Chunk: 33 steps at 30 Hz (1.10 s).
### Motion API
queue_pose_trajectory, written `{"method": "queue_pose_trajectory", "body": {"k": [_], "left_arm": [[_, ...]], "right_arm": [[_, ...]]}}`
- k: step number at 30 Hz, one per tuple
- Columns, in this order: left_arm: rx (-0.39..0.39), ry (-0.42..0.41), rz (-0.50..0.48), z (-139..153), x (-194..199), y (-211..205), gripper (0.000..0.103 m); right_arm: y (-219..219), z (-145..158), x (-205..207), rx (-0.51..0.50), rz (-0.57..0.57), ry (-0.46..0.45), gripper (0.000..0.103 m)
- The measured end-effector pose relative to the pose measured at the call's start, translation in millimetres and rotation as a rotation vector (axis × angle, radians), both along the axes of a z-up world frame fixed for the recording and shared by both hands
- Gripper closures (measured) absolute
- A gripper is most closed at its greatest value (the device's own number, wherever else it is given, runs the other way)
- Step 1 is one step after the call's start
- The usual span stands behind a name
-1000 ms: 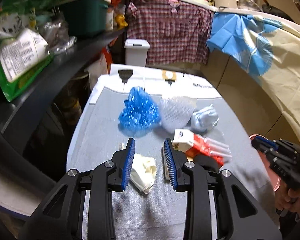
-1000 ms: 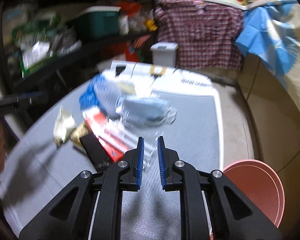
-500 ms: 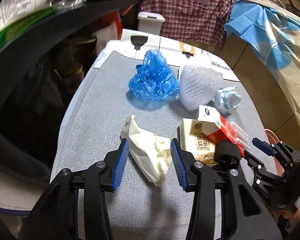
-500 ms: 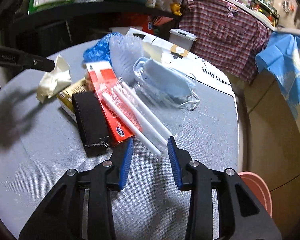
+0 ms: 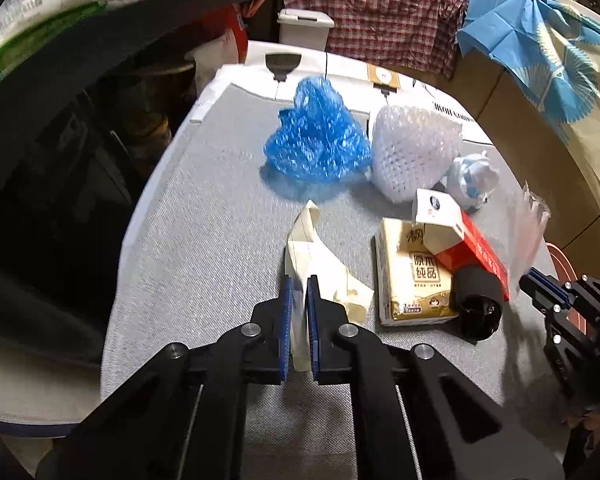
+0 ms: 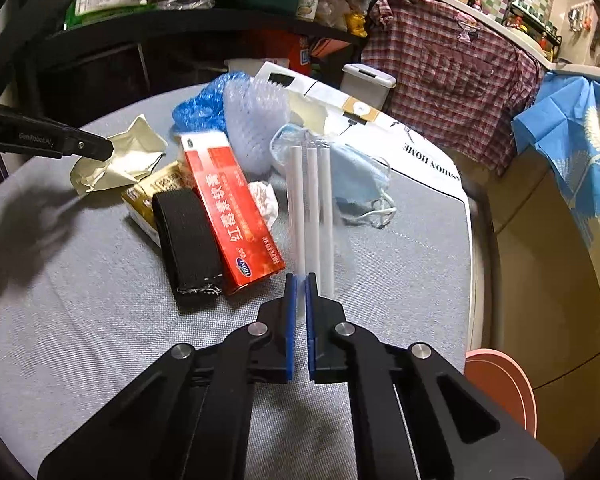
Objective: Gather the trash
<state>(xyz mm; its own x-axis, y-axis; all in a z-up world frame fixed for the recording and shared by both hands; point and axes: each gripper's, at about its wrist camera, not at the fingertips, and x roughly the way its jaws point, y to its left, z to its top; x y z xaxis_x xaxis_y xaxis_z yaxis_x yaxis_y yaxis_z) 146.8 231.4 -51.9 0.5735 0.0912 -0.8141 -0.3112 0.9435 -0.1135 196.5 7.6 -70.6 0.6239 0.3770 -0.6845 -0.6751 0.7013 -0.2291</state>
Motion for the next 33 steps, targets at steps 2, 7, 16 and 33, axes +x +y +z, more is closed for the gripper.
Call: {"method": "queue_pose_trajectory", "body": {"k": [2,7,16,33], "left_arm": [[0.010,-0.012,-0.003,5,-1,-1,0.098],[0.045,-0.048,-0.014,19,-7,-9,0.098],[0.087,-0.141,-0.036,51,-25,-33,0.098],[0.061,-0.259,-0.061,93,-55,-80,0.098]], "right_arm": [[-5,6,0,0.020,-0.009,0.004,0.099],[-17,21,-2,0.074,-0.028,0.014,0.099],[-41,47,-16,0.153,-0.050,0.020,0.099],[-94,89,-35,0.335,-0.113,0.077,0.103]]}}
